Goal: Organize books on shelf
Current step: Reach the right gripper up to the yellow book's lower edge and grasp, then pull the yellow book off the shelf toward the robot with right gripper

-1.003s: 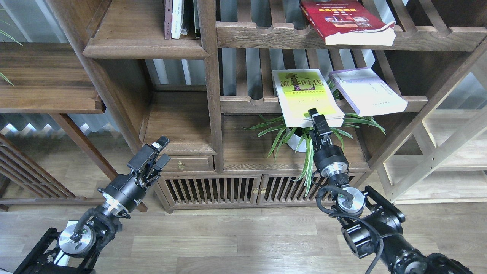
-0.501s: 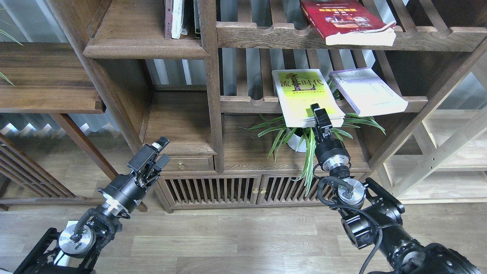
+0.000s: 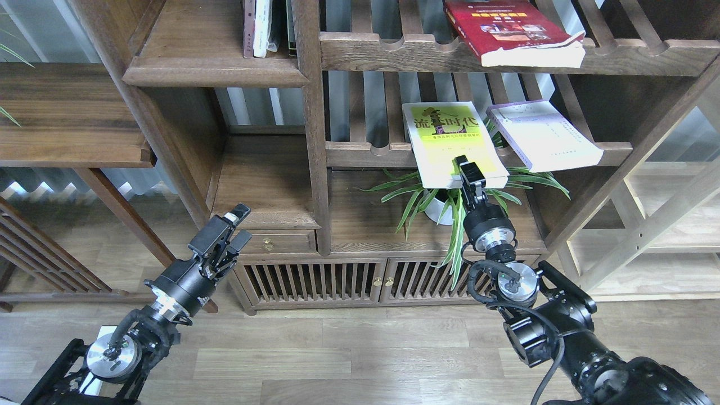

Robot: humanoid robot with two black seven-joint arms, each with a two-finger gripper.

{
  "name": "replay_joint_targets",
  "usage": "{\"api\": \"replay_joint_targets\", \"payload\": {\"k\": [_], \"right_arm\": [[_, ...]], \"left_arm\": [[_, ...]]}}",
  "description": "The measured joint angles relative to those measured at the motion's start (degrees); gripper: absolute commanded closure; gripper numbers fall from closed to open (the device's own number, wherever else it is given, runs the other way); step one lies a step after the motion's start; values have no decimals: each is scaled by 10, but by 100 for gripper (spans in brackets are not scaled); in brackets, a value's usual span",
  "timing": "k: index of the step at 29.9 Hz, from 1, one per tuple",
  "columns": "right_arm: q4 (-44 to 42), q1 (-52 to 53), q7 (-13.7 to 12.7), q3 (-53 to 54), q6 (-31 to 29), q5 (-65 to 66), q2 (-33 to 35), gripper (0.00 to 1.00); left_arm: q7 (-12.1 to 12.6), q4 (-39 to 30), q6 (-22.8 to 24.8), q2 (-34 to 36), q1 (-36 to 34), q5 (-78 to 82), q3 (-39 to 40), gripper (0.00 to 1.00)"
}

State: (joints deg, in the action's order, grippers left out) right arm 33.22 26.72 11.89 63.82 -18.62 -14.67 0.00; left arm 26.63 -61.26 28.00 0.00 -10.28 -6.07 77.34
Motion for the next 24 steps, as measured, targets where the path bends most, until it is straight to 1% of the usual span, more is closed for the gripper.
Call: {"api": "replay_joint_targets", "payload": {"k": [11, 14, 16, 19, 24], "right_arm": [[5, 1, 12, 0, -8, 0, 0, 73], [9, -2, 12, -1, -22, 1, 0, 87], [12, -4, 12, -5, -47, 4, 0, 92], [13, -4, 10, -25, -82, 6, 0, 95], [15, -4, 10, -52, -93, 7, 0, 95]], "left_arm": [[0, 0, 0, 0, 1, 0, 0, 1], [0, 0, 0, 0, 4, 0, 0, 1], [0, 0, 0, 0, 6, 0, 0, 1], [0, 2, 0, 0, 7, 0, 0, 1], [-1, 4, 0, 0, 8, 0, 0, 1]]}}
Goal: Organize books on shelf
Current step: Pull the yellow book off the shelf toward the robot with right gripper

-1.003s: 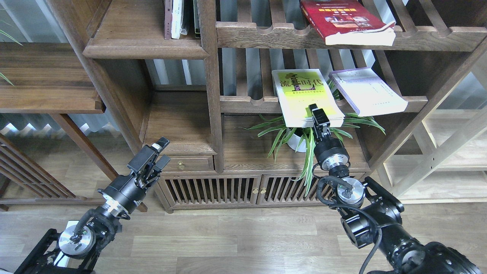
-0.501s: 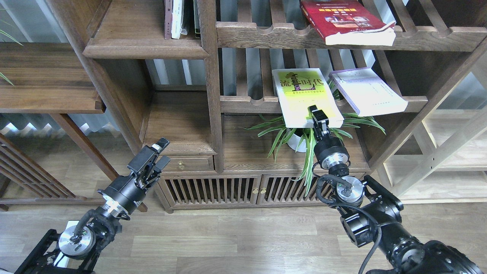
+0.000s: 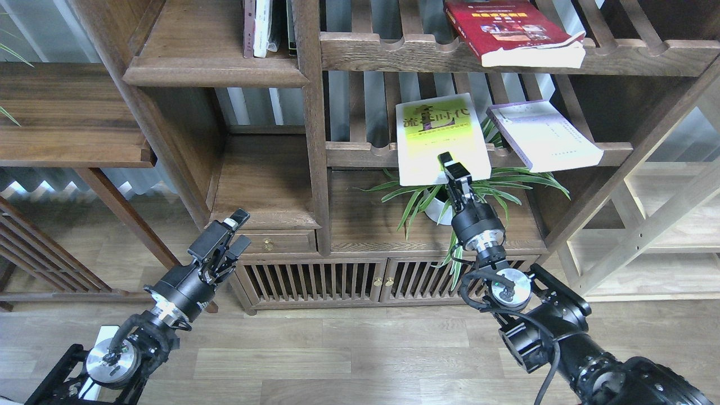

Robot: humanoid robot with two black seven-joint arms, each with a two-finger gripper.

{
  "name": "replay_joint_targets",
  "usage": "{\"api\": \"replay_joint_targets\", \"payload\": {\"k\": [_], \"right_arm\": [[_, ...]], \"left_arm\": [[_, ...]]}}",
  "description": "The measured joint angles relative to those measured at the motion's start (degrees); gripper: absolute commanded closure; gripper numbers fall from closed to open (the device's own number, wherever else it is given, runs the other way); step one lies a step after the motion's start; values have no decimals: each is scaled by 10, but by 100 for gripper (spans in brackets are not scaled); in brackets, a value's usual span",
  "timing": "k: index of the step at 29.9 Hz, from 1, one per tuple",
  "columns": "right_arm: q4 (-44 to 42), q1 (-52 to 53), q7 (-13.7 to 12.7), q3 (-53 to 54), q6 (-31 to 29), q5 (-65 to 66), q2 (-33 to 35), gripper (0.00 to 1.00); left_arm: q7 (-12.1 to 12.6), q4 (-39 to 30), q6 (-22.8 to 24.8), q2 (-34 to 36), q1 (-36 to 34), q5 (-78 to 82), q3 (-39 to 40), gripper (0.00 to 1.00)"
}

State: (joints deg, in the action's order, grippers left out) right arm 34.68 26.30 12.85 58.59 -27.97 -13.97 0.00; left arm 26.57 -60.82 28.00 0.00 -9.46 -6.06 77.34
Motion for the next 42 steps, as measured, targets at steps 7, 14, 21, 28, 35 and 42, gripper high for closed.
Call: {"api": "replay_joint_targets", "payload": {"k": [7, 14, 21, 28, 35, 42], "right_arm": [[22, -17, -3, -3, -1, 0, 0, 95], [46, -41, -9, -4, -1, 23, 0, 97], [84, -74, -11, -4, -1, 31, 0, 97], [113, -112, -14, -4, 0, 32, 5, 97], [114, -165, -15, -8, 0, 33, 30, 97], [115, -207, -13, -7, 0, 34, 56, 97]], "left_arm": [[0, 5, 0, 0, 6, 0, 0, 1], [0, 34, 0, 0, 8, 0, -3, 1], [1, 38, 0, 0, 10, 0, -12, 1], [4, 38, 0, 0, 23, 1, -17, 1], [5, 38, 0, 0, 50, 1, -51, 1], [4, 42, 0, 0, 62, 1, -60, 1]]}}
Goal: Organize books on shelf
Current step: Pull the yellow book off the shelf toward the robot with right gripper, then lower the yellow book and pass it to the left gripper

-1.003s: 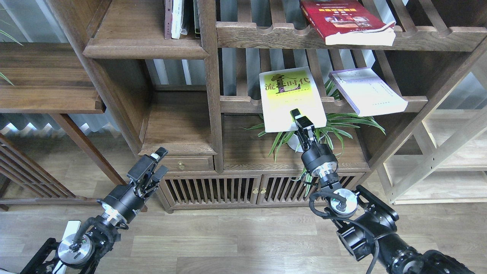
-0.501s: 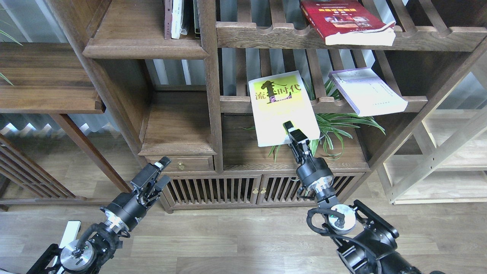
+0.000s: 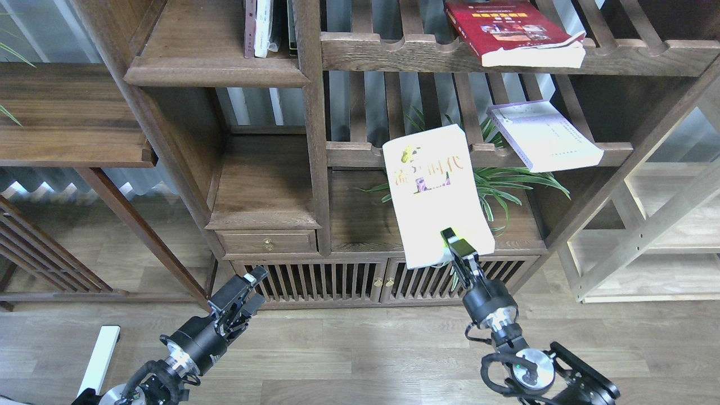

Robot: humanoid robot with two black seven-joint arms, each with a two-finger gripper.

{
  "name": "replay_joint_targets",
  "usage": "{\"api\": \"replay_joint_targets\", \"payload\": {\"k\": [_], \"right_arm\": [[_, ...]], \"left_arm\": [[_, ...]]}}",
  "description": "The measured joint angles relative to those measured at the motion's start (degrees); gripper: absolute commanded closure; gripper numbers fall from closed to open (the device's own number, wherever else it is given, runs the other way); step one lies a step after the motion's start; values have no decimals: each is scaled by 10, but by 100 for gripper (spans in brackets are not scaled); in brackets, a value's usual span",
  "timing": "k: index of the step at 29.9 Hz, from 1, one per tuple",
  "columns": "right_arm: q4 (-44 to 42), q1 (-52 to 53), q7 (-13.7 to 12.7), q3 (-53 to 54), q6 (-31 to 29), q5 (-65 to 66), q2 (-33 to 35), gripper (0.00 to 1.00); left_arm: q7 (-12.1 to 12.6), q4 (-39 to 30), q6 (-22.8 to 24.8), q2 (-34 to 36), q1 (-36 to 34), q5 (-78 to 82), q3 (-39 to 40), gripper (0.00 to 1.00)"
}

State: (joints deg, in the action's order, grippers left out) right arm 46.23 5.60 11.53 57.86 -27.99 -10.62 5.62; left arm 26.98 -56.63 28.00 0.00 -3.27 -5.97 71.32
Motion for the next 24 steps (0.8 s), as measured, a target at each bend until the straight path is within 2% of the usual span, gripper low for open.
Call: {"api": "replay_joint_targets", "payload": {"k": [11, 24], "right_arm": [[3, -72, 0, -7, 0, 13, 25, 97], [21, -71, -5, -117, 0, 55, 2, 97]], "left_arm": [[-1, 9, 0, 0, 32, 0, -8, 1], [4, 6, 0, 20, 72, -6, -26, 1]]}}
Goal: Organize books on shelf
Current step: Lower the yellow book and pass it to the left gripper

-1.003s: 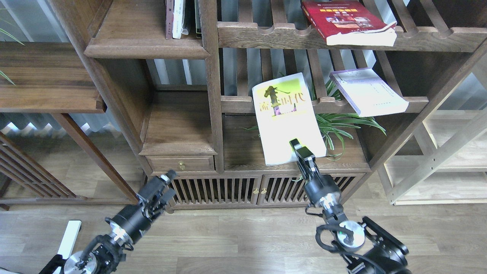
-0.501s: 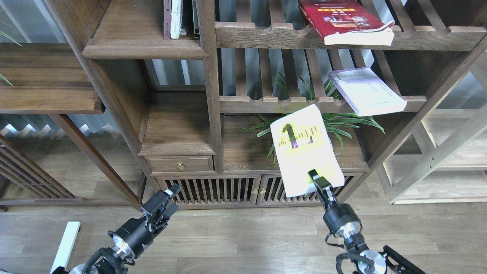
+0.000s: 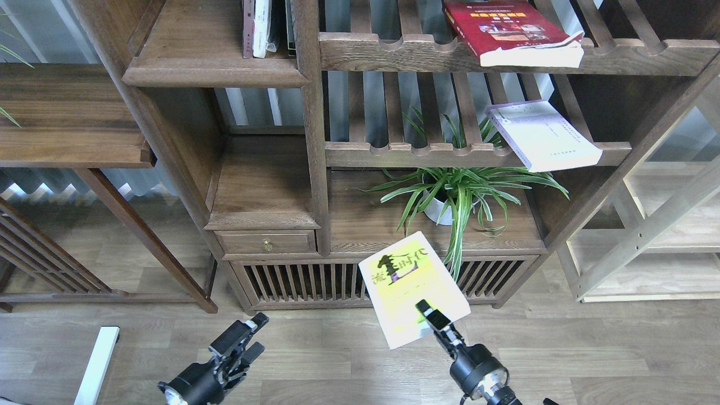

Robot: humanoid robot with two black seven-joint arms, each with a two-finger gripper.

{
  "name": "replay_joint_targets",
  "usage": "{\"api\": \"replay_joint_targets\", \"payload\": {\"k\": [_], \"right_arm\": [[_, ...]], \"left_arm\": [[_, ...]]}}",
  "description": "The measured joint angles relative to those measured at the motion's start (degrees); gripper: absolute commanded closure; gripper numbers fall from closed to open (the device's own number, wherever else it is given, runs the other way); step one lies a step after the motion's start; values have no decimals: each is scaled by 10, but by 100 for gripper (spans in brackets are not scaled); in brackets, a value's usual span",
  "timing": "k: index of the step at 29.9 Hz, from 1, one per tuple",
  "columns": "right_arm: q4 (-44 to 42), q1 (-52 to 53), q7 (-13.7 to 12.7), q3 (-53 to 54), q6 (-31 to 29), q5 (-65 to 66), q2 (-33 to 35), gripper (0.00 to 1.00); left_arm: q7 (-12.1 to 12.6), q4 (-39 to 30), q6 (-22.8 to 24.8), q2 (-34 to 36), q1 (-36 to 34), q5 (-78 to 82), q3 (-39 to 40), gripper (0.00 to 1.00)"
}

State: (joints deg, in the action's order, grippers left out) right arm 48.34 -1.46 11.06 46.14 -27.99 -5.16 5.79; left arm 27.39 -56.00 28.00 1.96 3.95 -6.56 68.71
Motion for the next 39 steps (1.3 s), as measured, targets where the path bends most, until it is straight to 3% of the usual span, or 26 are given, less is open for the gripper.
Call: {"api": "replay_joint_targets", "payload": {"k": [13, 20, 39], "right_arm": [[46, 25, -20, -119, 0, 1, -5, 97], [59, 27, -20, -140, 0, 1, -50, 97], [59, 21, -18, -188, 0, 0, -58, 97]], "left_arm": [[3, -1, 0, 70, -12, -176, -112, 1], [3, -1, 0, 94, -13, -259, -159, 1], [3, 1, 0, 105, -14, -280, -188, 1]]}}
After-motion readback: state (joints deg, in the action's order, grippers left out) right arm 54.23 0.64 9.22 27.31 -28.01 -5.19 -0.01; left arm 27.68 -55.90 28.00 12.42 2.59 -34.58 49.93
